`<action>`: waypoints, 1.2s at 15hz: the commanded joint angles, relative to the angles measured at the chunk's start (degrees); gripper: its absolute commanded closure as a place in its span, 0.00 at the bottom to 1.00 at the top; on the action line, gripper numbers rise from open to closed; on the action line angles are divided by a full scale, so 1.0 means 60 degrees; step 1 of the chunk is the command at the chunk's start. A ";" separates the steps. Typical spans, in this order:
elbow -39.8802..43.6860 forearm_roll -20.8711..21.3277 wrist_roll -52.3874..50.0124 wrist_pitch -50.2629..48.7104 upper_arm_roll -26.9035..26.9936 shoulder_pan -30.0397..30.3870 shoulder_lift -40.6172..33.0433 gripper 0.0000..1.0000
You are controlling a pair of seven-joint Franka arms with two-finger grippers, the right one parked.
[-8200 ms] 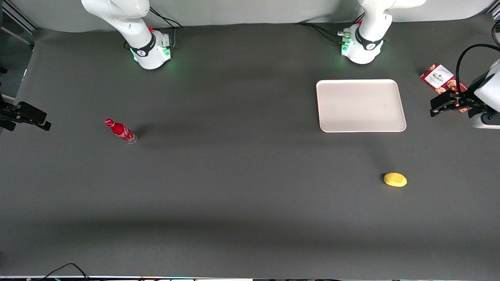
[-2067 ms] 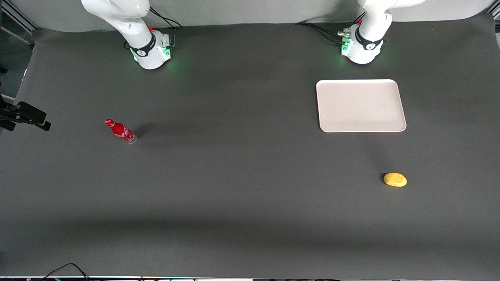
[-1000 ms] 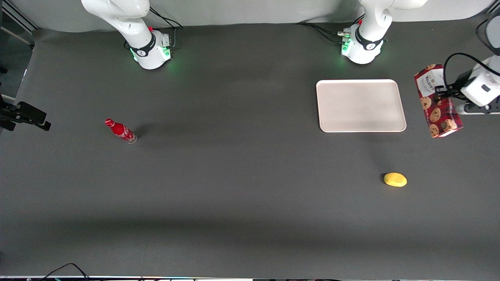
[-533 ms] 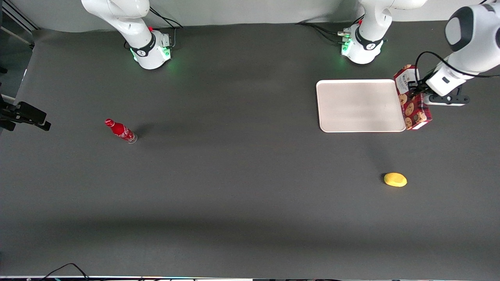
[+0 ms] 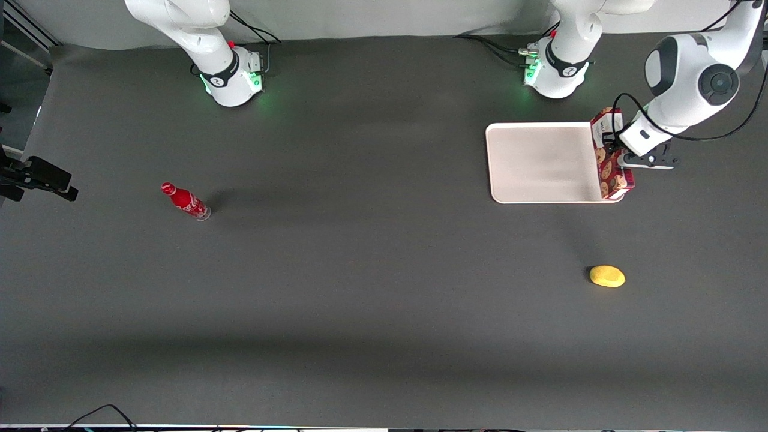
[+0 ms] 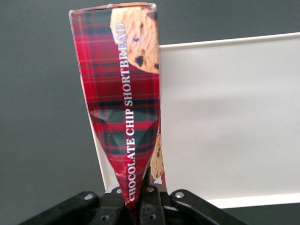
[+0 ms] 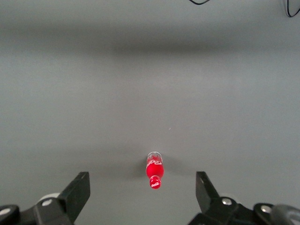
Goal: Place red cookie box on tray
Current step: 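Carry the box over the white tray and lower it onto the tray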
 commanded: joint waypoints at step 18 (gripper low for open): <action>-0.0457 0.0184 -0.0039 0.0601 0.0566 0.0020 0.1235 0.69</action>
